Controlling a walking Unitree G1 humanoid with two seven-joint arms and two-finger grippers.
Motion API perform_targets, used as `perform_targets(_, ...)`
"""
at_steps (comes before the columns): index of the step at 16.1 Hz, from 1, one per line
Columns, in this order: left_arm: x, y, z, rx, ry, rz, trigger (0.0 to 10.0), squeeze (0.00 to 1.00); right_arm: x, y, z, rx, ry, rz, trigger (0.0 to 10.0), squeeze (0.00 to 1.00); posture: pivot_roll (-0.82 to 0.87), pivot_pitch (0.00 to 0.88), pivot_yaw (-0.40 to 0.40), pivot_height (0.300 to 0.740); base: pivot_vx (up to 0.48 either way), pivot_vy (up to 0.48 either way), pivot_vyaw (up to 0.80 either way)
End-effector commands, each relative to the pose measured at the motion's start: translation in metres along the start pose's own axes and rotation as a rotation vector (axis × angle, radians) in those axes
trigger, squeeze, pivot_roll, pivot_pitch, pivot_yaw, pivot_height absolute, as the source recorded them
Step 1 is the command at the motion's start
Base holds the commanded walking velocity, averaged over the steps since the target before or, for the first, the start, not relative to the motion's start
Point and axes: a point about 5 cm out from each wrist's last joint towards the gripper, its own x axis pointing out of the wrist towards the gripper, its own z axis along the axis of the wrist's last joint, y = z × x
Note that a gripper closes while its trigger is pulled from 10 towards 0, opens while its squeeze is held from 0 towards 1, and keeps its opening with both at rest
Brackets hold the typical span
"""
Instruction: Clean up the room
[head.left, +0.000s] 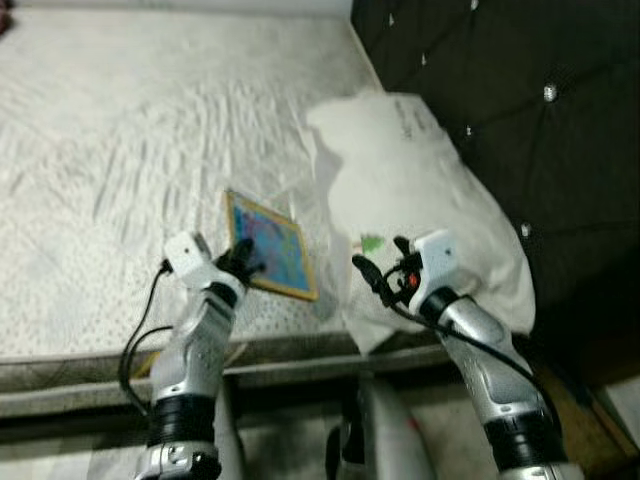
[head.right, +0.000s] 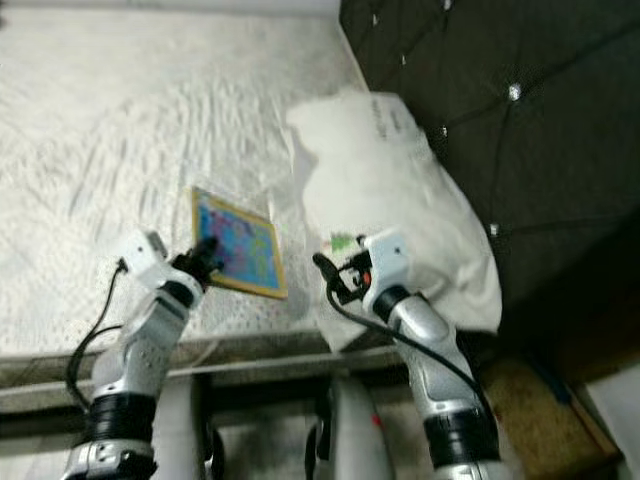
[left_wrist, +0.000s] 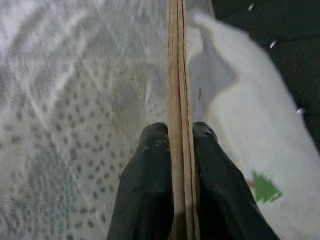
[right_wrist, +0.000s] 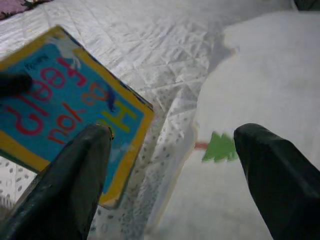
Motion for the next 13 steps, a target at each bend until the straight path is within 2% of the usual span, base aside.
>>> perform_targets(1, 0.005, -0.005, 0.002, 0.007, -0.008, -0.029, 10.0, 0.00, -0.002, -0.005, 0.006, 0.019, -0.015, -0.022, 10.0, 0.00, -0.12, 0.140, -0.078, 0.587, 0.000, 0.000, 0.00)
perform_targets(4, 0.013, -0.007, -0.012, -0.056, 0.067, -0.007, 10.0, 0.00, -0.006, -0.012, 0.009, 0.009, -0.007, -0.040, 10.0, 0.00, -0.14, 0.140, -0.076, 0.587, 0.000, 0.000, 0.00)
perform_targets(5, 0.013, -0.006, -0.011, -0.035, 0.049, 0.006, 10.0, 0.00, -0.007, -0.013, 0.009, 0.003, -0.007, -0.043, 10.0, 0.00, -0.14, 0.140, -0.076, 0.587, 0.000, 0.000, 0.00)
perform_targets(7, 0.013, -0.006, -0.011, -0.051, 0.040, -0.007, 10.0, 0.00, -0.009, -0.015, 0.008, -0.003, 0.001, -0.049, 10.0, 0.00, -0.14, 0.140, -0.076, 0.587, 0.000, 0.000, 0.00)
perform_targets(10, 0.018, 0.007, -0.015, -0.038, 0.062, 0.008, 10.0, 0.00, -0.008, -0.010, 0.008, 0.008, 0.001, -0.039, 10.0, 0.00, -0.14, 0.144, -0.078, 0.572, 0.000, 0.000, 0.00)
perform_targets(13, 0.024, 0.013, -0.003, -0.068, -0.004, 0.006, 10.0, 0.00, -0.011, -0.012, 0.006, 0.010, 0.006, -0.048, 10.0, 0.00, -0.15, 0.147, -0.076, 0.552, 0.000, 0.000, 0.00)
